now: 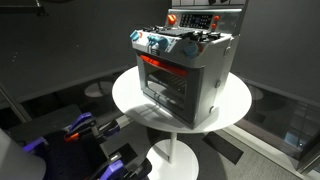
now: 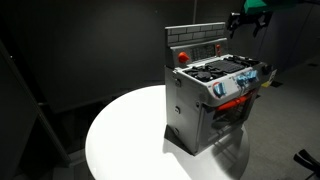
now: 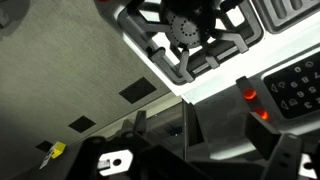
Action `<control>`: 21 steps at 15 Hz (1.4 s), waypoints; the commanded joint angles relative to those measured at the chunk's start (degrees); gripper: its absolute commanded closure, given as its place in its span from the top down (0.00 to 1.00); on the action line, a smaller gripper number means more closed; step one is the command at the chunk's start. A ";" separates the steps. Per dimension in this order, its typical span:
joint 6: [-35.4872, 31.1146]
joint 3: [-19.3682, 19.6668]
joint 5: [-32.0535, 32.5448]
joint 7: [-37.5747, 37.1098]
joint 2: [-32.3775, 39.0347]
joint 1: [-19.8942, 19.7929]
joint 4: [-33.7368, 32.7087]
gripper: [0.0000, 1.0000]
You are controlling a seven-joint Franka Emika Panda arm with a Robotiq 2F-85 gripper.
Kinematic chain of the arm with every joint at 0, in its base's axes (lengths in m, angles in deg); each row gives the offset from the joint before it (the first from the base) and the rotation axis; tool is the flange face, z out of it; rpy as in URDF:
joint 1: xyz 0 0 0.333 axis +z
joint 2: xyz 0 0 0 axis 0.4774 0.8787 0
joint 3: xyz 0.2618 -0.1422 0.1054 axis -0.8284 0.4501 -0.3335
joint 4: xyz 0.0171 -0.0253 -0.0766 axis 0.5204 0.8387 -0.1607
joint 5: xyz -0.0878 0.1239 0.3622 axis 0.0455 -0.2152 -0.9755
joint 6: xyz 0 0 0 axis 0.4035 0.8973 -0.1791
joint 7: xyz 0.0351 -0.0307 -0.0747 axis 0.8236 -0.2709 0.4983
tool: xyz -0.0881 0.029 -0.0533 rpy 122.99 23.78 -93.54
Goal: Press a button on the toy stove
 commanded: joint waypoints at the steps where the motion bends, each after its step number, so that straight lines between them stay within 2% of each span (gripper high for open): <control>1: -0.14 1.32 0.91 -2.40 2.60 1.44 -1.77 1.00; 21: 0.00 4.17 -1.44 -1.89 11.09 4.24 -9.27 1.00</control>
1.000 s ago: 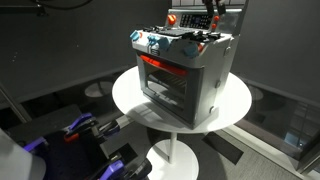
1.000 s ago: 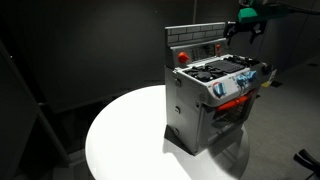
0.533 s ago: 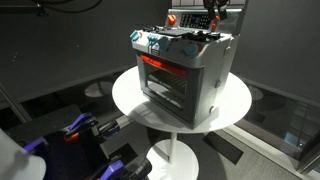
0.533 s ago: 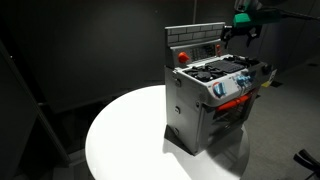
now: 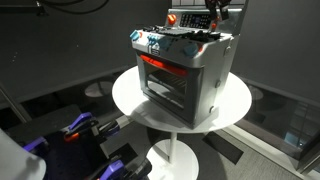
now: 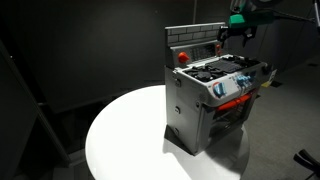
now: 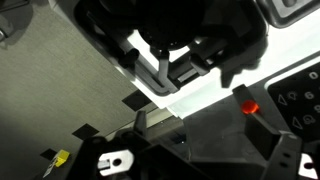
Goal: Press a button on the toy stove
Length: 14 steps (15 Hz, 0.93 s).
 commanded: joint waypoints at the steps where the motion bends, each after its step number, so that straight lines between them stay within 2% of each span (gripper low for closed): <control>1: 0.03 1.11 -1.34 0.14 1.85 1.16 -2.96 1.00; 14: 0.31 1.70 -1.96 0.80 3.73 1.48 -4.97 1.00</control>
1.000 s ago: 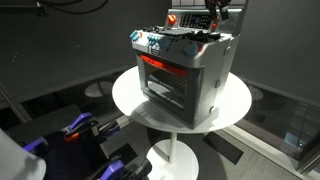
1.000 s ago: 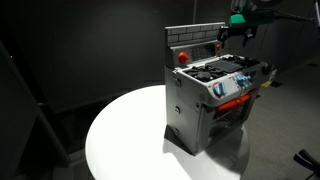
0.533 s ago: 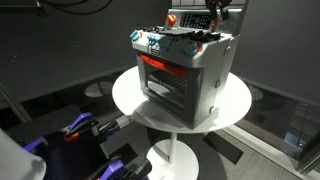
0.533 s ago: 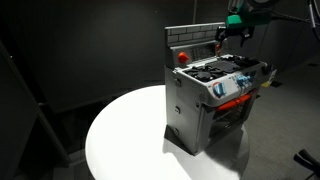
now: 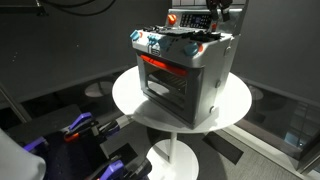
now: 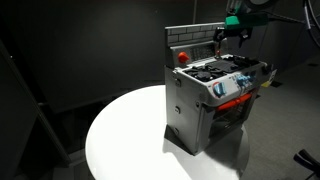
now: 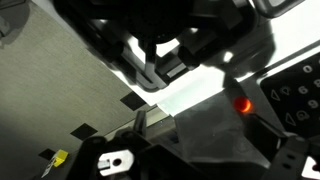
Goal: Press a button on the toy stove
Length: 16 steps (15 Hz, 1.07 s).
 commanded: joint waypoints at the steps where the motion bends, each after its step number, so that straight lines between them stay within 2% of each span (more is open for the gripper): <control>1: 0.72 1.12 -1.88 1.21 0.29 0.86 -1.33 1.00; 5: 1.22 0.28 -5.32 5.46 -2.91 0.49 2.01 1.00; 9: 2.03 -0.55 -11.10 13.87 -6.82 0.08 6.17 1.00; 16: 10.66 -1.07 -18.23 29.34 -13.48 -0.26 11.53 1.00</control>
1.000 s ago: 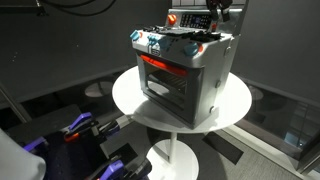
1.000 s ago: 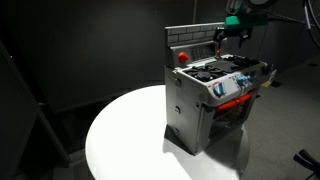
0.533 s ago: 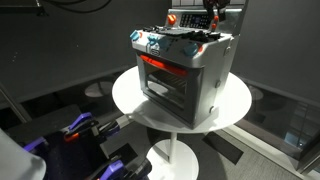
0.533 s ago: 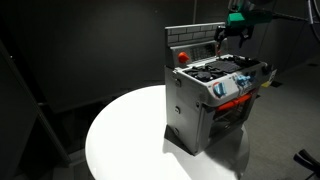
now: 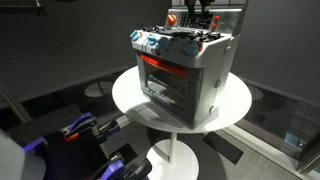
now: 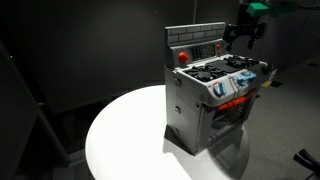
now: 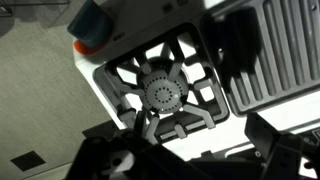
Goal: Press a button on the toy stove
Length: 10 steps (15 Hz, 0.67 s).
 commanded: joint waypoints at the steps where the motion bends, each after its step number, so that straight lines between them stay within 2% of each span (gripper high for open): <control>1: 5.41 -0.26 -3.43 8.44 -4.63 -0.46 3.27 1.00; 5: 10.31 -0.55 -3.81 13.99 -8.24 -0.32 6.06 1.00; 10: 11.40 -1.78 -2.82 16.19 -13.22 0.00 11.48 1.00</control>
